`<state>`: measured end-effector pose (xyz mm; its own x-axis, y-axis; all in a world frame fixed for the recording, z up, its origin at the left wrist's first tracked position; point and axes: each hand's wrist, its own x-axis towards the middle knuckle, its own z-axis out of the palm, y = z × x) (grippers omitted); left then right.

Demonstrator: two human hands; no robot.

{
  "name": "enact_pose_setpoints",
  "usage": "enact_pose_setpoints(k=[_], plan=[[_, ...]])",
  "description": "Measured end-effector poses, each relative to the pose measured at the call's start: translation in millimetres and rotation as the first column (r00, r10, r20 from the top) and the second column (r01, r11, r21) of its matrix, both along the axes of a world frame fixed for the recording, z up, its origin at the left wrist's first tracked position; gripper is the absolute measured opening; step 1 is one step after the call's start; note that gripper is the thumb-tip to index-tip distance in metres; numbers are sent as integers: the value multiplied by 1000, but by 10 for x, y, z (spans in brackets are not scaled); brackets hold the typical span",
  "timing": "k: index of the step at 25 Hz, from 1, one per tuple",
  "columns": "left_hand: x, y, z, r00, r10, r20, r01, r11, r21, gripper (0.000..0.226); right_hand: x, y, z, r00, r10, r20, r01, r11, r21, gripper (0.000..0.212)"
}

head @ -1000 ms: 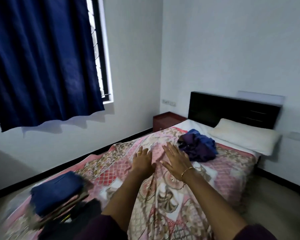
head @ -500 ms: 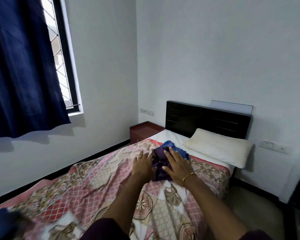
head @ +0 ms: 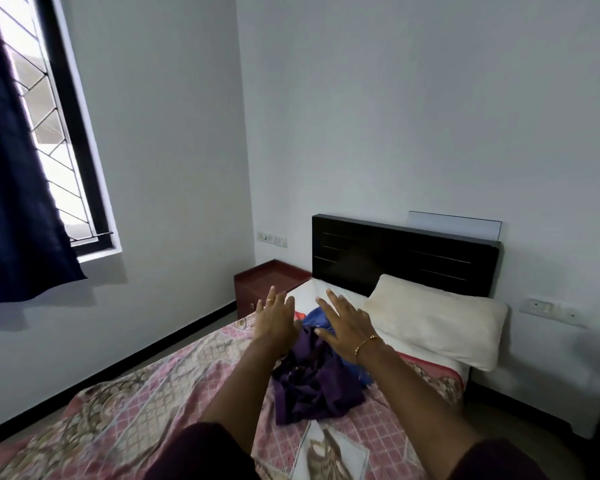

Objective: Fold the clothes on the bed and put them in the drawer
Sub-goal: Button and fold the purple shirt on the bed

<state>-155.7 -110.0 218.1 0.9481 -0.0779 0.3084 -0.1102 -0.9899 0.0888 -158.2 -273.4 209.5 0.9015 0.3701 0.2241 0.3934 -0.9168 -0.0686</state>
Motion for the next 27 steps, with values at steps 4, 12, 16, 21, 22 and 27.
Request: enact_pose_setpoints(k=[4, 12, 16, 21, 22, 27], plan=[[582, -70, 68, 1000, -8, 26, 9, 1000, -20, 54, 595, -114, 24, 999, -49, 4, 48, 998, 44, 62], [1276, -36, -544, 996, 17, -82, -17, 1000, -3, 49, 1417, -338, -575, 984, -112, -142, 112, 994, -6, 63], [1665, 56, -1043, 970, 93, -223, -117, 989, -95, 47, 1936, -318, -1193, 935, -82, -344, 67, 996, -55, 63], [2139, 84, -1908, 866, 175, -469, -262, 957, -127, 43, 2483, -326, -1949, 853, -24, -521, -21, 997, -81, 57], [2212, 73, -2106, 821, 199, -536, -305, 945, -117, 42, 2584, -346, -2107, 829, -16, -558, -37, 996, -83, 57], [2355, 43, -2972, 565, 231, -792, -478, 874, -86, 49, 2967, -455, -2855, 695, -39, -718, -26, 996, -79, 66]])
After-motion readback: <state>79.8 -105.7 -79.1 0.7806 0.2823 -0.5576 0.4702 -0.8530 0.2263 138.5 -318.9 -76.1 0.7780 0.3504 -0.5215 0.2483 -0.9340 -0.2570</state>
